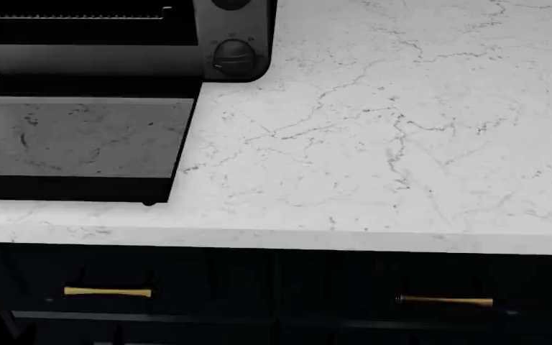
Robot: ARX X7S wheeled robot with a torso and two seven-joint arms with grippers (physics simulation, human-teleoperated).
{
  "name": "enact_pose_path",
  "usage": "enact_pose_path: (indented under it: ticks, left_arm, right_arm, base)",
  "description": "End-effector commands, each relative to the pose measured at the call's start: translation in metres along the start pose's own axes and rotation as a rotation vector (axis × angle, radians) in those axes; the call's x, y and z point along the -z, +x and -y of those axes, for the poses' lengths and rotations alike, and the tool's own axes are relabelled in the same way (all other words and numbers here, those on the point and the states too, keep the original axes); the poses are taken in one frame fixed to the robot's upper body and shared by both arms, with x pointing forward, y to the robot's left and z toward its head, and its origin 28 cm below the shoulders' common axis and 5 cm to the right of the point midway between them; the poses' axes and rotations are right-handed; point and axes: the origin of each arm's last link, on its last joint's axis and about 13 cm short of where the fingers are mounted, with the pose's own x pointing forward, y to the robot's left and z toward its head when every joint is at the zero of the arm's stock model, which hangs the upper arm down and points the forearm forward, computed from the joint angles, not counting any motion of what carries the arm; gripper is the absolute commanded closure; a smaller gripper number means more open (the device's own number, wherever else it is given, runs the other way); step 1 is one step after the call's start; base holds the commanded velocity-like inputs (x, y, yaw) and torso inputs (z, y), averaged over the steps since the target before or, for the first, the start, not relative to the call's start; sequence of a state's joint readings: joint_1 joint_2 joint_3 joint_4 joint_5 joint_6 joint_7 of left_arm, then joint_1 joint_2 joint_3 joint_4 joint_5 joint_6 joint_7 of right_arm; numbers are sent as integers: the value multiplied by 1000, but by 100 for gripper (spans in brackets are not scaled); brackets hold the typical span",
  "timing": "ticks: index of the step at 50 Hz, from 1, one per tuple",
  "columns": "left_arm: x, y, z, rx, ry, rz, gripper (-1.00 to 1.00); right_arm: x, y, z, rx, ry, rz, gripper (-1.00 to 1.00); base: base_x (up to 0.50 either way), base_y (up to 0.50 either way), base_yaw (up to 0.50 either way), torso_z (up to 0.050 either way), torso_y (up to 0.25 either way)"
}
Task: Fully slide the toaster oven rack0 out.
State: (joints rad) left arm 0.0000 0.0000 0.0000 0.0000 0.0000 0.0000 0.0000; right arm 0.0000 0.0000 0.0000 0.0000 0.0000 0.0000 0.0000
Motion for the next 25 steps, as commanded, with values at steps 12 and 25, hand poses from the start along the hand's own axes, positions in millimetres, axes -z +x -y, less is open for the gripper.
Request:
enact_pose_path:
  ticks: [12,25]
  left_arm:
    - [-3,-2,1,25,-26,14,-100]
    - [-10,-2,-2,3,-5,18,-100]
  right_arm:
    - [0,1,-1,0,-1,-9,-100]
    - [-9,0,1,24,-47,-21,-100]
  base:
    - [0,0,0,0,0]
    - [0,0,0,0,0]
